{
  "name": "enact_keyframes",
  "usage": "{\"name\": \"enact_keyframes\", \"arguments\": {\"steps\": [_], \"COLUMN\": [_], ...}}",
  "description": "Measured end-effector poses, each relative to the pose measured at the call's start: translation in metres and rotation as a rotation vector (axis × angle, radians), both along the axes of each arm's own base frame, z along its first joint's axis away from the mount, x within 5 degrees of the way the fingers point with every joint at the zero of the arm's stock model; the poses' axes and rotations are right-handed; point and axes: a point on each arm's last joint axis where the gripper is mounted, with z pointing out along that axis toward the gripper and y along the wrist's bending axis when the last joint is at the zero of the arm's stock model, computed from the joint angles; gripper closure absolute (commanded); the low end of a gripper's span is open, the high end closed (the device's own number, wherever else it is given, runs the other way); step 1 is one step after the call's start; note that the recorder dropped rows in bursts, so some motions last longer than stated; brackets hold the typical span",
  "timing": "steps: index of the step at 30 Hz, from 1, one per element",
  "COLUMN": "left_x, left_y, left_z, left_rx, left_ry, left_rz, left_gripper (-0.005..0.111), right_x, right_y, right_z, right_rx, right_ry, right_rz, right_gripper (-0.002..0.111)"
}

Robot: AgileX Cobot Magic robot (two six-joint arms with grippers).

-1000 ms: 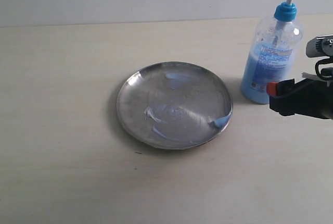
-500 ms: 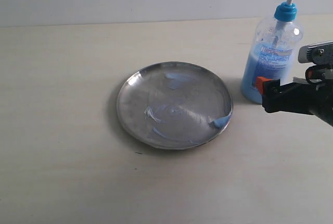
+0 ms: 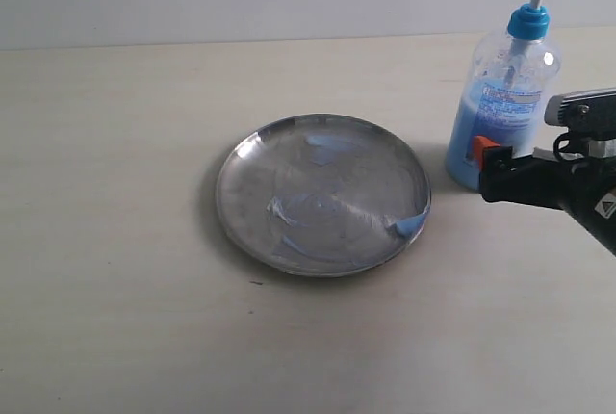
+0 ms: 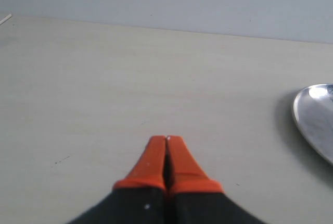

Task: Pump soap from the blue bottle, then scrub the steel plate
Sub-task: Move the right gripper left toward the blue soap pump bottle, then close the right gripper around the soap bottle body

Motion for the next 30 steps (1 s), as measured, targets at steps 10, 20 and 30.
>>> {"name": "enact_keyframes", "arguments": {"steps": [10, 20, 30], "left_x": [0.000, 0.000, 0.000], "left_y": [0.000, 0.000, 0.000], "left_z": [0.000, 0.000, 0.000], "left_rx": [0.000, 0.000, 0.000], "left_ry": [0.000, 0.000, 0.000], "left_rz": [0.000, 0.000, 0.000], "left_gripper": [0.107, 0.107, 0.107], "right_x": [0.026, 0.046, 0.062], "right_y": [0.008, 0.011, 0.013], "right_z": [-0.012, -0.020, -0.026], "right_rx": [-0.003, 0.003, 0.010], "right_ry": [-0.010, -0.024, -0.043], "right_rz": [0.024, 0.007, -0.015], "right_gripper": [0.005, 0.005, 0.005]}}
